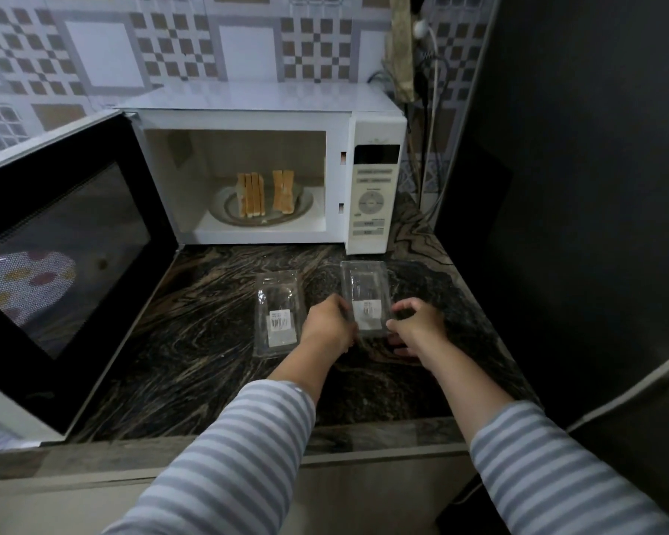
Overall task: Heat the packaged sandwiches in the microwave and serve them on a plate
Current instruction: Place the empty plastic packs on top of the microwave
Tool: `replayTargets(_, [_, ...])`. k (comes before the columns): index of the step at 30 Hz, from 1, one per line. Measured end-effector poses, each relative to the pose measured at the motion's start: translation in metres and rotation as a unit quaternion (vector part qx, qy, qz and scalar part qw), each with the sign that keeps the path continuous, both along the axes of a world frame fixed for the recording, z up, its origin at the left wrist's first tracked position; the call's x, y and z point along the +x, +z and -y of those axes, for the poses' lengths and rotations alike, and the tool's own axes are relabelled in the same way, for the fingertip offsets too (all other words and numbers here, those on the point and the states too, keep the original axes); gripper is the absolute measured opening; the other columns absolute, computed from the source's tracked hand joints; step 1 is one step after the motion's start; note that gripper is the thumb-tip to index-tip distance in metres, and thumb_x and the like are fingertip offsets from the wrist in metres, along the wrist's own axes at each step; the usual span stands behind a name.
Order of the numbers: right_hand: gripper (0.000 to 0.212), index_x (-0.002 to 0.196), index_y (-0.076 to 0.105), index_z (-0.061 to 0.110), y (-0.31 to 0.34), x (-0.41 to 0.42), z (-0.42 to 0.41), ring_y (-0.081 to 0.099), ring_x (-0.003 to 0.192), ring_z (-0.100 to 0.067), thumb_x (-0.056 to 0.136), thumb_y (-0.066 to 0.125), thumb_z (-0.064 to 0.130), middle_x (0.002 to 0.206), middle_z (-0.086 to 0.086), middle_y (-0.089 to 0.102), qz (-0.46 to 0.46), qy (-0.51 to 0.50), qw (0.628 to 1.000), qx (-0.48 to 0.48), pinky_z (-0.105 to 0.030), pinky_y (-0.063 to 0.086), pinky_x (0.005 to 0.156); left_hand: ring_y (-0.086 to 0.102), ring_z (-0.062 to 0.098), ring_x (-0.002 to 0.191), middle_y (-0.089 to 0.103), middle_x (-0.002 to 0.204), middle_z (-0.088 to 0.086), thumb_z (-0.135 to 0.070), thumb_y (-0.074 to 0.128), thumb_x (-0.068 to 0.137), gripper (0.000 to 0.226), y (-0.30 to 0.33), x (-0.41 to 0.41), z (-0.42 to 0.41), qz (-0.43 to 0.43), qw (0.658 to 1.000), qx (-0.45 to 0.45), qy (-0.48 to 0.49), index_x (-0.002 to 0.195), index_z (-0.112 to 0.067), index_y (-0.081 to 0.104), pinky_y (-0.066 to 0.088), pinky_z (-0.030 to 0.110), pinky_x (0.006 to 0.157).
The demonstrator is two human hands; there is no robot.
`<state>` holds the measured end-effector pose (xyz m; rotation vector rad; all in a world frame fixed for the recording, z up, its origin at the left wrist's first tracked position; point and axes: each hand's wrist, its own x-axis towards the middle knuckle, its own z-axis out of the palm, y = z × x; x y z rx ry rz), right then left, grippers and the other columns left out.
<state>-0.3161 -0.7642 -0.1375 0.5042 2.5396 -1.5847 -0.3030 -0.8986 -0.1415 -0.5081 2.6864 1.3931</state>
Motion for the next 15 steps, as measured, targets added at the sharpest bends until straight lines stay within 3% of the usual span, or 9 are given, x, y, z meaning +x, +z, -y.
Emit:
replayTargets(3, [0.021,0.108,0.058,0.021,0.002,-0.003,0.001,0.062,0.095,-0.023,0.089,0.064,0.024,0.108,-0.004,0.062,-0.047,0.033,0.984,0.17,-0.031,0.05,0.074,0.064,0.032,0.098,0.063,0.11,0.008,-0.031,0.06,0.09,0.025,0.015,0.007,0.005,-0.032,0.985,-0.164,-0.031,0.11,-0.017,0.059,0.053,0.037,0.083])
replayTargets(5, [0.032,0.12,0.053,0.022,0.004,-0.006,0.003,0.056,0.11,-0.025,0.091,0.06,0.031,0.122,-0.007,0.056,-0.086,0.038,0.973,0.21,-0.03,0.044,0.082,0.059,0.031,0.102,0.054,0.117,0.007,-0.033,0.053,0.093,0.026,0.028,0.015,0.01,-0.111,0.965,-0.235,-0.016,0.112,-0.015,0.057,0.049,0.038,0.08])
replayTargets(8, [0.049,0.135,0.042,0.025,0.006,-0.011,0.012,0.046,0.123,-0.03,0.09,0.058,0.037,0.135,-0.011,0.046,-0.148,0.046,0.966,0.208,-0.035,0.041,0.095,0.05,0.027,0.106,0.051,0.115,0.006,-0.03,0.051,0.092,0.024,0.03,0.023,0.021,-0.245,0.921,-0.301,0.007,0.111,-0.017,0.057,0.044,0.04,0.079])
replayTargets(10, [0.06,0.142,0.033,0.029,0.005,-0.015,0.021,0.042,0.127,-0.03,0.09,0.058,0.042,0.141,-0.009,0.04,-0.174,0.077,0.963,0.192,-0.037,0.04,0.1,0.045,0.028,0.109,0.05,0.117,0.006,-0.03,0.055,0.089,0.028,0.023,0.025,0.034,-0.277,0.897,-0.343,0.046,0.115,-0.02,0.057,0.04,0.041,0.086])
replayTargets(15, [0.076,0.147,0.01,0.046,-0.005,-0.022,0.035,0.021,0.144,-0.03,0.087,0.054,0.057,0.159,-0.007,0.011,-0.177,0.138,0.957,0.182,-0.044,0.032,0.111,0.035,0.035,0.123,0.036,0.139,0.013,-0.038,0.066,0.081,0.052,-0.005,0.033,0.062,-0.278,0.9,-0.316,0.116,0.131,-0.029,0.051,0.035,0.049,0.101])
